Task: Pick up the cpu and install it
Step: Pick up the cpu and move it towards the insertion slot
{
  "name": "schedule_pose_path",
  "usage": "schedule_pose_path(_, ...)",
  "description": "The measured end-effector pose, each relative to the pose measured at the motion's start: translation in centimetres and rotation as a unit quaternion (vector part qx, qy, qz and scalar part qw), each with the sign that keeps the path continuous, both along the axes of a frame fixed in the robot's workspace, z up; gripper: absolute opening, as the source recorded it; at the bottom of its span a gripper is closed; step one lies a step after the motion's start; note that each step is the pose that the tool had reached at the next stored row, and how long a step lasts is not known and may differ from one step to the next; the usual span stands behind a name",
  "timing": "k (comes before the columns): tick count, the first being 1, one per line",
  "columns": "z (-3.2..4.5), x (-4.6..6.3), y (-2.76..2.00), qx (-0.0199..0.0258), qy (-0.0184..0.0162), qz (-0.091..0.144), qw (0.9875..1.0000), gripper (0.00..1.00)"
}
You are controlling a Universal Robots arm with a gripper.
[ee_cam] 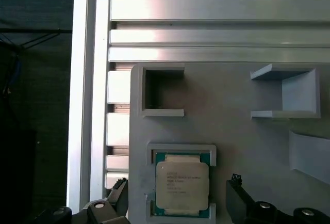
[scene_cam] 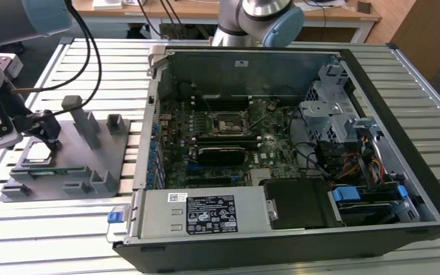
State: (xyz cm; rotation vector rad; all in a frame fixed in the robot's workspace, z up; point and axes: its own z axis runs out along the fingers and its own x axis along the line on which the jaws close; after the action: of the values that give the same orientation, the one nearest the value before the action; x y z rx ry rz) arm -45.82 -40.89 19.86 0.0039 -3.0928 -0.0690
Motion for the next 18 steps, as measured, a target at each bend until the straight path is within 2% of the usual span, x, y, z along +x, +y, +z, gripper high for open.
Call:
schedule_pose_path(5,-0.83,0.0,0.00,-0.0001,0.0001,-0.004,1.0000,0.83)
schedule_pose_path(9,-1.00,0.0,0.01,-0.0001,0.0002,-0.010,0.9999,0.83)
schedule_pose_path(11,-1.08,0.0,0.02,0.0000,0.0000,-0.010,0.9999,0.82)
schedule_pose_path(12,-1.12,0.0,0.02,0.0000,0.0000,-0.010,0.9999,0.75)
schedule_pose_path(15,-1.44,0.1,0.01,-0.0001,0.0000,-0.010,0.9999,0.75)
schedule_pose_path(16,-1.54,0.1,0.01,-0.0001,-0.0004,-0.010,0.9999,0.75)
schedule_pose_path(18,-1.68,0.1,0.03,-0.0002,-0.0041,-0.010,0.9999,0.75)
